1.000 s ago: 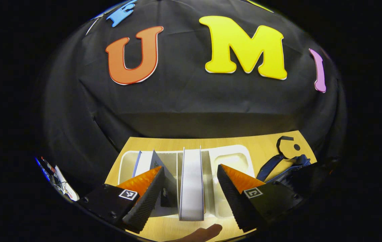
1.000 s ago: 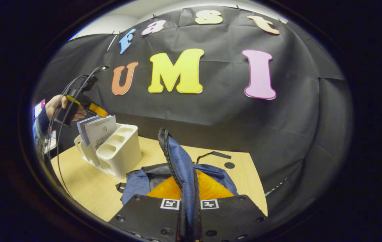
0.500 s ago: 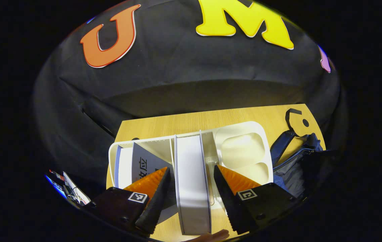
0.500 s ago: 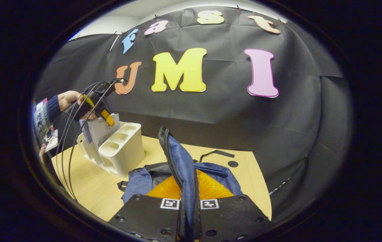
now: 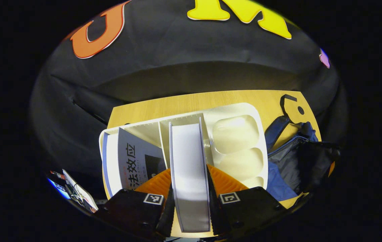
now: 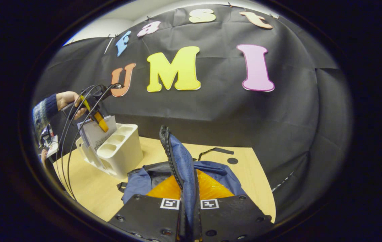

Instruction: Open the schoolbag, grab two books from the bookshelf and put them into the schoolbag.

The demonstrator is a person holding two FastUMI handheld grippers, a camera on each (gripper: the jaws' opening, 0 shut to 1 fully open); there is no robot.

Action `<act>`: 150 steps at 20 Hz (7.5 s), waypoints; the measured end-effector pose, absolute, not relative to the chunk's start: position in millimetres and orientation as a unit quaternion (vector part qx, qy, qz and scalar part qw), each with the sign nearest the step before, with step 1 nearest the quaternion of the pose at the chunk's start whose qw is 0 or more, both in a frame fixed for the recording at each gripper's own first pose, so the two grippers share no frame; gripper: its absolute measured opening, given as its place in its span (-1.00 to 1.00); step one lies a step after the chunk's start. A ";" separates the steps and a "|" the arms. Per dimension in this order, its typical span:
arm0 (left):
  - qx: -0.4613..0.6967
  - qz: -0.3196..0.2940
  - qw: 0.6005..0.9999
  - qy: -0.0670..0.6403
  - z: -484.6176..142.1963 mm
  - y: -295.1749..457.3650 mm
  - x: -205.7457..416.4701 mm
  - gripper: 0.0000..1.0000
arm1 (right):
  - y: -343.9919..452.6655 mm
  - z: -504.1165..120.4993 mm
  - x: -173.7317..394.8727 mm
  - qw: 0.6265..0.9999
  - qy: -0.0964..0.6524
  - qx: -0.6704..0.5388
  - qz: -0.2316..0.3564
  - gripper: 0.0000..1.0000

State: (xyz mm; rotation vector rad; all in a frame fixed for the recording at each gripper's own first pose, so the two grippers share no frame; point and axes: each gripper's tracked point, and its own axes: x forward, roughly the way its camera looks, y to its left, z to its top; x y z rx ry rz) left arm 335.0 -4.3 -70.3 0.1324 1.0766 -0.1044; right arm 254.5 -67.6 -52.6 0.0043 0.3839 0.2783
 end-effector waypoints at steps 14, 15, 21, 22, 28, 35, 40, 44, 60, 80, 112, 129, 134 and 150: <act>0.077 -0.049 0.901 0.423 -20.6 4.3 226.7 -0.13 | -65.3 -62.8 253.0 0.973 0.189 0.000 0.133 -0.84; 0.072 -0.053 0.904 0.419 -20.8 2.1 215.5 -0.13 | -66.3 -63.4 253.5 0.973 0.190 0.003 0.133 -0.84; 0.035 -0.074 0.907 0.413 -33.9 -3.3 158.8 -0.13 | -60.9 -67.9 256.1 0.971 0.198 0.011 0.134 -0.84; 0.026 -0.077 0.907 0.414 -36.6 -5.4 151.4 -0.13 | -59.4 -70.4 256.4 0.971 0.200 0.009 0.133 -0.84; -0.061 -0.102 0.910 0.398 -40.3 -17.0 120.0 -0.13 | -51.1 -74.3 259.5 0.969 0.211 0.004 0.132 -0.84; -0.193 -0.155 0.896 0.369 -34.8 -64.5 113.6 -0.13 | -47.3 -65.6 262.9 0.968 0.215 -0.016 0.125 -0.84; -0.271 -0.200 0.873 0.352 -28.6 -110.0 126.2 -0.13 | -51.4 -52.0 260.0 0.971 0.205 -0.029 0.120 -0.84; -0.330 -0.216 0.856 0.334 -26.1 -143.3 144.6 -0.13 | -61.4 -36.3 260.8 0.974 0.195 -0.032 0.110 -0.84; -0.420 -0.203 0.825 0.319 -96.5 -302.6 237.9 -0.13 | -65.6 -16.7 253.7 0.976 0.185 -0.004 0.113 -0.84; -0.417 -0.171 0.844 0.292 -161.1 -377.5 257.2 0.00 | -47.7 -5.7 259.1 0.979 0.165 0.045 0.107 -0.84; 0.004 -0.048 0.979 0.196 -53.1 -67.4 211.0 0.97 | -38.6 -36.3 241.4 0.980 0.177 0.048 0.077 -0.84; 0.046 0.049 0.972 0.227 32.4 68.3 293.2 0.96 | -38.8 -43.5 235.9 0.981 0.169 0.035 0.093 -0.84; 0.011 0.001 0.945 0.326 -2.1 67.7 313.6 0.96 | -34.0 -48.6 229.3 0.979 0.172 0.033 0.109 -0.84; 0.079 0.020 0.854 0.514 -73.8 91.6 339.2 0.49 | -36.2 -60.2 223.8 0.973 0.177 0.049 0.137 -0.84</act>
